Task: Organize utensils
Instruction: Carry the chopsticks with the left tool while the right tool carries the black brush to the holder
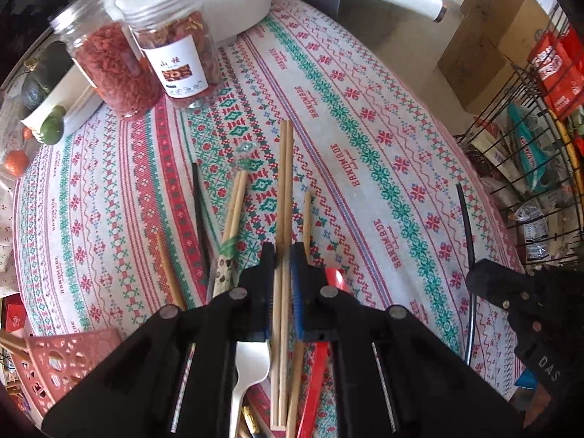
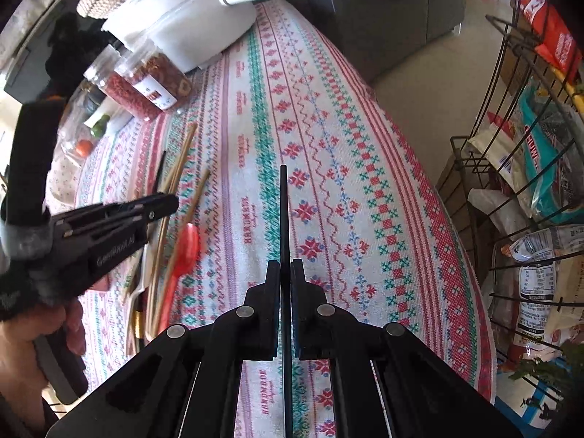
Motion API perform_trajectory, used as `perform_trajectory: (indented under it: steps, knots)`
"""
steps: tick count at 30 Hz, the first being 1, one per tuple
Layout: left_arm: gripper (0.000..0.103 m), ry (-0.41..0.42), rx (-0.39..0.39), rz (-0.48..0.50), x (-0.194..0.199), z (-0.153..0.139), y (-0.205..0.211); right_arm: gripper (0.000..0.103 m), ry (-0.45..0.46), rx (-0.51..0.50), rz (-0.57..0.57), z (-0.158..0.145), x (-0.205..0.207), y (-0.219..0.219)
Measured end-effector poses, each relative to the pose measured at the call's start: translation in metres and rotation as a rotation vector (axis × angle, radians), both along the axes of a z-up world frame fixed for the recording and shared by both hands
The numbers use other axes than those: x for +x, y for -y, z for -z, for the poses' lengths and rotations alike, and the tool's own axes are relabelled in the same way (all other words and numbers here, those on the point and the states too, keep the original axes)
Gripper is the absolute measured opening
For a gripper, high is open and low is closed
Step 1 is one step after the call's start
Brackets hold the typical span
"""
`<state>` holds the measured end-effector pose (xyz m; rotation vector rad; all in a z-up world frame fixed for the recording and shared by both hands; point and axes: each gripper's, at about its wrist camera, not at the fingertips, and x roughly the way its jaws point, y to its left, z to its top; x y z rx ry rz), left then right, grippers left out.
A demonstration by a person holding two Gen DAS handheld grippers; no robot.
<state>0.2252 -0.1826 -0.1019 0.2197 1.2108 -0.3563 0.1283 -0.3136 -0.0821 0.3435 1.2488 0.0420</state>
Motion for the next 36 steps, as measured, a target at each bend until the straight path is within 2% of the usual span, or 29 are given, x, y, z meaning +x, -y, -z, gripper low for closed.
perform_trajectory:
  steps: [8, 14, 17, 20, 25, 30, 33, 36]
  knots:
    - [0.010, 0.191, -0.107, 0.042, -0.069, -0.068, -0.045, 0.005, 0.141, -0.026, -0.027, -0.049, -0.013, -0.028]
    - [0.010, 0.343, -0.181, 0.025, -0.120, -0.098, -0.088, 0.005, 0.235, -0.059, -0.058, -0.080, -0.026, -0.055]
    - [0.010, 0.402, -0.242, 0.003, -0.141, -0.108, -0.113, 0.005, 0.286, -0.086, -0.073, -0.091, -0.030, -0.067]
    - [0.010, 0.469, -0.282, 0.011, -0.150, -0.119, -0.133, 0.005, 0.318, -0.096, -0.090, -0.099, -0.032, -0.076]
    - [0.010, 0.628, -0.312, -0.002, -0.162, -0.138, -0.163, 0.005, 0.379, -0.107, -0.099, -0.115, -0.036, -0.087]
    - [0.010, 0.828, -0.329, -0.040, -0.168, -0.149, -0.189, 0.005, 0.437, -0.083, -0.097, -0.133, -0.040, -0.096]
    - [0.010, 0.894, -0.347, -0.084, -0.163, -0.151, -0.199, 0.004, 0.489, -0.111, -0.113, -0.145, -0.042, -0.107]
    - [0.010, 0.949, -0.336, -0.128, -0.155, -0.150, -0.206, 0.004, 0.521, -0.098, -0.126, -0.154, -0.045, -0.115]
